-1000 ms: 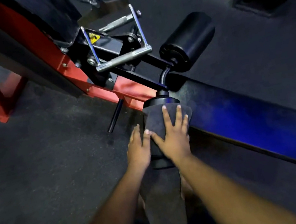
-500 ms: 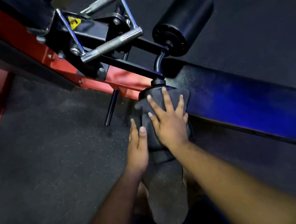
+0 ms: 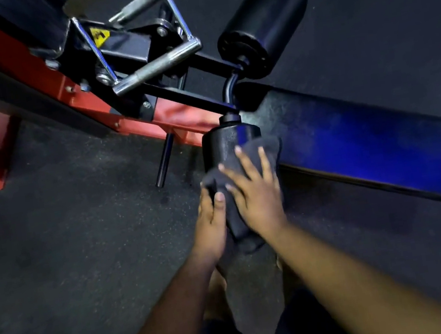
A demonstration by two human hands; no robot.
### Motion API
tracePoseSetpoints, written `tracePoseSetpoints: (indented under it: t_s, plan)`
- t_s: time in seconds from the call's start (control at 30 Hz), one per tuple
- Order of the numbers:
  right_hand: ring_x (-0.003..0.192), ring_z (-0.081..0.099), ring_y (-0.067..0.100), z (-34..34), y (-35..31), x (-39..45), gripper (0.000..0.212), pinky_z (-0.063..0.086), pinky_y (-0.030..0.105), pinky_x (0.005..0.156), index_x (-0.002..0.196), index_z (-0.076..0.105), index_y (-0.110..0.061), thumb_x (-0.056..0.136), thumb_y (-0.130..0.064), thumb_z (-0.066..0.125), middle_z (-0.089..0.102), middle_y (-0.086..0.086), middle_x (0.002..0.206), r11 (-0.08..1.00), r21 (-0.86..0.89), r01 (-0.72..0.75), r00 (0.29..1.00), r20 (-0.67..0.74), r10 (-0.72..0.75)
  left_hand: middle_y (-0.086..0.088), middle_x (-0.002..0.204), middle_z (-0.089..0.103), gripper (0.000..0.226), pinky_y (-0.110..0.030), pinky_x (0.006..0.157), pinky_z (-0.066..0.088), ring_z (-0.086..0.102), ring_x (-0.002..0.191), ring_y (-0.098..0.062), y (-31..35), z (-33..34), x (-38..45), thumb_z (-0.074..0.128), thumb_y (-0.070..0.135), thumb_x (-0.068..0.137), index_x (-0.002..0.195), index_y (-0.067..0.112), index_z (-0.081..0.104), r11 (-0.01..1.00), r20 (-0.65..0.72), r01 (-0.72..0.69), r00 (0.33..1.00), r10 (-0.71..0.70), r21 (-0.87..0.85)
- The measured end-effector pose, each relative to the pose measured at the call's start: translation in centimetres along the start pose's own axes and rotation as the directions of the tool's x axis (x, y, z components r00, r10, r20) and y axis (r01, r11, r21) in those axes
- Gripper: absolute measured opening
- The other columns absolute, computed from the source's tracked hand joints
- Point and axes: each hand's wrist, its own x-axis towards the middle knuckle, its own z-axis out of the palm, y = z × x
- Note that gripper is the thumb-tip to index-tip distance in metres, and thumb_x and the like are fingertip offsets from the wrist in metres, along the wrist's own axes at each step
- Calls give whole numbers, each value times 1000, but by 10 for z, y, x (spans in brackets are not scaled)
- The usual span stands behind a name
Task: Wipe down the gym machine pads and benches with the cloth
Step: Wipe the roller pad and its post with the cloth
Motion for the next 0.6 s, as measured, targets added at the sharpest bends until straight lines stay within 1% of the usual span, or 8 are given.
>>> tracePoseSetpoints:
  t_s: [0.03, 0.1, 0.2, 0.27, 0.37, 0.43, 0.53, 0.6]
  plan:
    - [158, 1, 32, 5, 5, -25, 46, 37, 66, 109, 147, 45, -49, 102, -50, 35, 15, -16, 170, 999, 37, 7, 1000, 17, -7, 2, 170, 20, 119, -30, 126, 17, 17, 153, -4, -1, 1, 0, 27, 101, 72, 161, 21, 29, 1000, 19, -6, 1000, 6, 12]
    - [158, 4, 34, 10, 16, -28, 45, 37, 64, 111, 145, 49, -47, 101, -48, 37, 18, -13, 170, 993, 115, -6, 1000, 15, 4, 4, 172, 12, 130, -25, 124, 12, 10, 152, 1, -1, 2, 2, 25, 105, 66, 163, 19, 22, 997, 56, -19, 998, 15, 70]
    - [157, 11, 38, 10, 23, 49, 49, 23, 61, 122, 149, 46, -45, 102, -50, 33, 18, -5, 171, 981, 190, -37, 997, -58, 48, 9, 171, 0, 132, -21, 121, 3, -1, 150, 3, -1, 7, 7, 19, 106, 63, 164, 23, 3, 981, 73, -42, 997, 29, 191]
    - [156, 18, 34, 8, 26, 86, 48, 15, 54, 126, 151, 44, -41, 104, -47, 35, 18, 1, 171, 965, 255, -68, 992, -89, 94, 8, 171, -10, 128, -25, 123, -1, -10, 152, 0, 0, 9, 11, 17, 105, 66, 163, 25, -6, 968, 72, -51, 997, 35, 244]
    - [156, 21, 24, 12, 36, 65, 48, 14, 24, 124, 153, 42, -32, 106, -38, 41, 26, 9, 167, 838, 525, -149, 964, -110, 240, 9, 167, -23, 124, -35, 127, -7, -22, 153, -5, 1, 20, 9, 14, 103, 68, 161, 26, -14, 952, 59, -80, 996, 65, 295]
    - [155, 26, 23, 18, 37, 11, 45, 13, 9, 118, 151, 36, -32, 106, -35, 41, 31, 7, 165, 746, 626, -226, 944, -48, 326, 9, 166, -23, 127, -38, 128, -7, -23, 152, -5, 4, 23, 8, 11, 104, 66, 160, 24, -14, 952, 37, -70, 997, 62, 298]
    - [152, 33, 23, 26, 33, -37, 43, 18, 10, 118, 147, 37, -34, 104, -36, 39, 36, 6, 162, 702, 640, -314, 918, 16, 396, 4, 168, -22, 129, -42, 129, -5, -23, 152, -6, 5, 23, 10, 10, 105, 64, 160, 23, -15, 953, 29, -46, 999, 39, 300]
    - [150, 36, 25, 21, 27, 1, 46, 28, 26, 121, 150, 45, -32, 104, -37, 39, 36, 9, 163, 755, 597, -271, 922, -64, 382, 3, 168, -22, 132, -40, 128, -7, -24, 152, -7, 5, 24, 9, 10, 106, 62, 160, 21, -15, 954, 32, -46, 999, 38, 296]
